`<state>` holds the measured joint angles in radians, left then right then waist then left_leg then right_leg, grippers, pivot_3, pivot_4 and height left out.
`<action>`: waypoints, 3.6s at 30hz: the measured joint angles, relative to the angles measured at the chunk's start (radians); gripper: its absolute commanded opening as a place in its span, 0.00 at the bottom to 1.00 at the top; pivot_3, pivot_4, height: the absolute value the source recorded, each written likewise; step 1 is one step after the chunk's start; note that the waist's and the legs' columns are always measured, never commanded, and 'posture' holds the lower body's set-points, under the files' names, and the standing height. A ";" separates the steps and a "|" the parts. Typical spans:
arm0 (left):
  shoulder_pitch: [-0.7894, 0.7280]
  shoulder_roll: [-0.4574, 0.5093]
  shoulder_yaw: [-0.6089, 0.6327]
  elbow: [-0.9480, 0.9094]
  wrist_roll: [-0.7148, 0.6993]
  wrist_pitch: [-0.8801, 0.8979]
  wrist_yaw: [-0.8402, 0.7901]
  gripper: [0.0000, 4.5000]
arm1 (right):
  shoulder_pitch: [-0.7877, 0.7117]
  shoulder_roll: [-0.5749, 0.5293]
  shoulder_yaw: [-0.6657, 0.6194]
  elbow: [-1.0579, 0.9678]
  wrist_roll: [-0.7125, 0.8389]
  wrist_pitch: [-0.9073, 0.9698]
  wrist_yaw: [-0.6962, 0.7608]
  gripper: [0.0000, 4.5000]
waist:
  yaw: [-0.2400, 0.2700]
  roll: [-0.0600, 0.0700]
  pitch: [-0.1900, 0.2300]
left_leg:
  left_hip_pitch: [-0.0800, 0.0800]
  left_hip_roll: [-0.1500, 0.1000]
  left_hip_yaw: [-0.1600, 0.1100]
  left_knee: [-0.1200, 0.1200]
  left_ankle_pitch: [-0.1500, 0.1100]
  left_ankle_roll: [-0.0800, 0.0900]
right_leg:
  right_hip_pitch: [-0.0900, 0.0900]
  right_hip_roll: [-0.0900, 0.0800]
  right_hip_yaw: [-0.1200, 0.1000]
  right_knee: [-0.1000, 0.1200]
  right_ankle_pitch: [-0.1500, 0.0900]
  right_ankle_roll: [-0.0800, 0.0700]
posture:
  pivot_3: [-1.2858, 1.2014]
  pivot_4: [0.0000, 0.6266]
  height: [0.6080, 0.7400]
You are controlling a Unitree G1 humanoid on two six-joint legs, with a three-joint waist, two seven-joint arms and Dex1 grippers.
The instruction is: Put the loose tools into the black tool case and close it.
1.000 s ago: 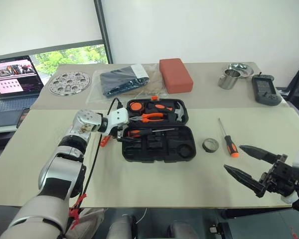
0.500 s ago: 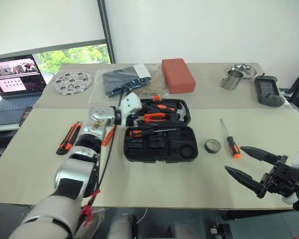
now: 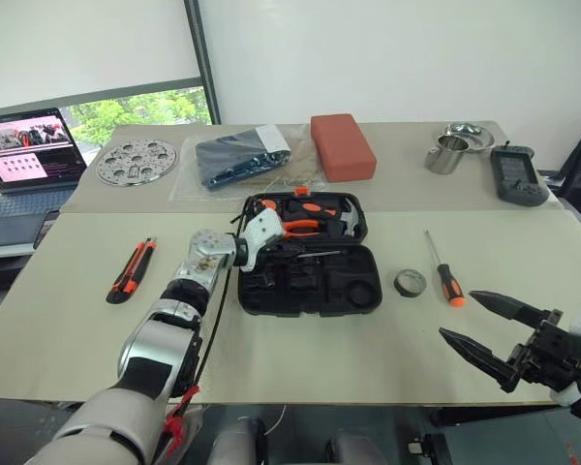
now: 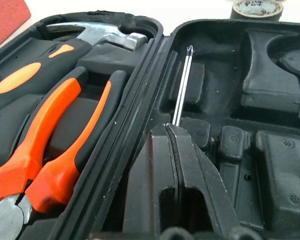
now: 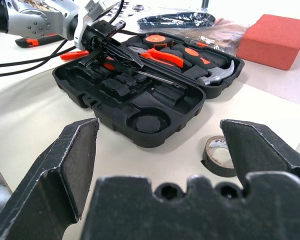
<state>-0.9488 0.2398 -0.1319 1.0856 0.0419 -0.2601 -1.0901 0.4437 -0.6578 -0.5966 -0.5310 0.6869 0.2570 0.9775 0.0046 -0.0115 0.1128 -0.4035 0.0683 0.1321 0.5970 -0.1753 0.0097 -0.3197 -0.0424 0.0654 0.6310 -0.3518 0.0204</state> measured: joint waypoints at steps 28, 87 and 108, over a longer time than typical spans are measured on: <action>0.080 0.091 0.090 -0.351 -0.225 0.221 -0.218 0.49 | -0.253 -0.107 0.166 0.144 -0.177 0.217 -0.276 1.00 | -0.023 0.003 -0.008 | -0.001 0.001 0.000 0.000 0.005 -0.008 | -0.003 0.001 0.001 0.002 0.000 -0.001 | 0.52 0.24 1.00; 0.871 0.748 0.614 -1.429 -0.717 0.871 -0.177 1.00 | -1.401 0.081 0.899 1.470 -0.752 -0.728 0.332 0.23 | -0.028 0.008 0.009 | 0.009 0.008 0.007 -0.005 0.004 -0.007 | 0.001 0.002 0.003 0.002 -0.001 -0.005 | 0.52 0.24 1.00; 0.883 0.751 0.607 -1.406 -0.712 0.826 -0.175 1.00 | -1.434 0.141 0.895 1.530 -0.823 -0.713 0.288 0.66 | -0.041 0.008 0.009 | 0.013 0.009 0.007 -0.006 0.004 -0.007 | 0.002 0.002 0.003 0.006 -0.001 -0.006 | 0.52 0.24 1.00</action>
<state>-0.0655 0.9907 0.4756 -0.3200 -0.6701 0.5655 -1.2654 -0.9906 -0.5164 0.2984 0.9993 -0.1357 -0.4557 1.2655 -0.0366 -0.0034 0.1215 -0.3904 0.0769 0.1396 0.5910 -0.1715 0.0031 -0.3177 -0.0408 0.0687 0.6374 -0.3533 0.0142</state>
